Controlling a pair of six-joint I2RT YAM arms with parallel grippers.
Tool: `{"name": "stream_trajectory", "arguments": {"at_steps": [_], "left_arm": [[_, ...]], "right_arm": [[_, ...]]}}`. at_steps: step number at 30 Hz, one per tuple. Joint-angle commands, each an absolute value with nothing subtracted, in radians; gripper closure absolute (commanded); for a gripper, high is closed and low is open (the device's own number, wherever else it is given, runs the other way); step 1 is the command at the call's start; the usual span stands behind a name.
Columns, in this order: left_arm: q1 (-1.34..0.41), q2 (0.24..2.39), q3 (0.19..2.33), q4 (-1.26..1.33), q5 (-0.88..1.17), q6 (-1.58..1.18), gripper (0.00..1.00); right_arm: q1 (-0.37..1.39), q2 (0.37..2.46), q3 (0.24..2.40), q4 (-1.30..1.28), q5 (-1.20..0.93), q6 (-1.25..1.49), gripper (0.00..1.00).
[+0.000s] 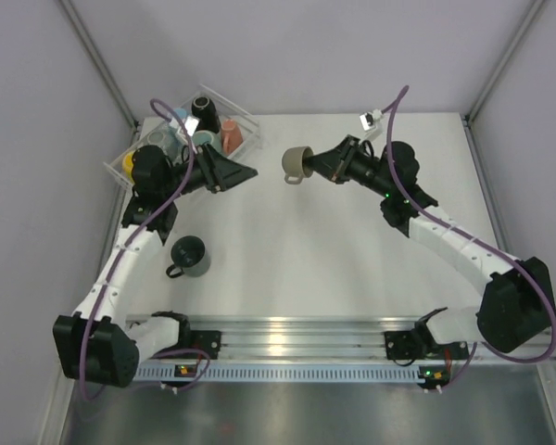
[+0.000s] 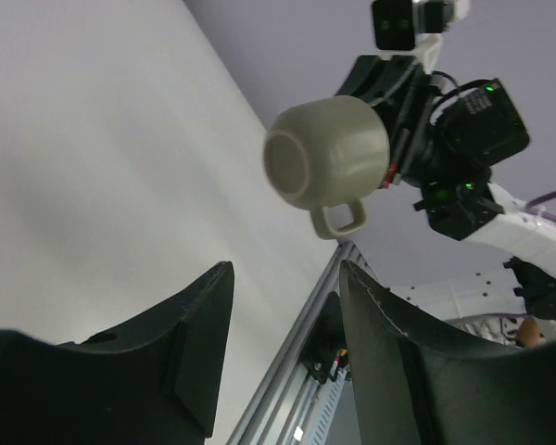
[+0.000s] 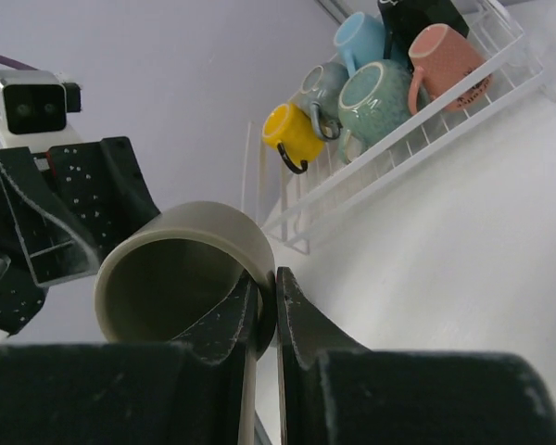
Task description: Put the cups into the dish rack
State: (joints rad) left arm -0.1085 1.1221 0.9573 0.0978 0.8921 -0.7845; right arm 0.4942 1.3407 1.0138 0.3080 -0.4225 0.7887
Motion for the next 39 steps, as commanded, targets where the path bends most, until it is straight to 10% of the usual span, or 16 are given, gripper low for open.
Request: {"name": "stream_trajectory", "arguments": {"at_steps": [1, 26, 33, 39], "left_arm": [[-0.202, 1.121, 0.951, 0.314, 0.913, -0.88, 0.45], [-0.439, 1.313, 0.914, 0.816, 0.864, -1.314, 0.43], [-0.442, 1.333, 0.923, 0.825, 0.858, -1.367, 0.6], [-0.44, 1.356, 0.939, 0.825, 0.857, -1.402, 0.97]], "right_arm": [[0.489, 1.304, 0.942, 0.609, -0.439, 0.921, 1.0], [0.494, 1.338, 0.802, 1.026, -0.476, 1.028, 1.0], [0.502, 1.342, 0.792, 1.008, -0.482, 0.99, 1.0], [0.509, 1.321, 0.773, 0.951, -0.485, 0.925, 1.0]]}}
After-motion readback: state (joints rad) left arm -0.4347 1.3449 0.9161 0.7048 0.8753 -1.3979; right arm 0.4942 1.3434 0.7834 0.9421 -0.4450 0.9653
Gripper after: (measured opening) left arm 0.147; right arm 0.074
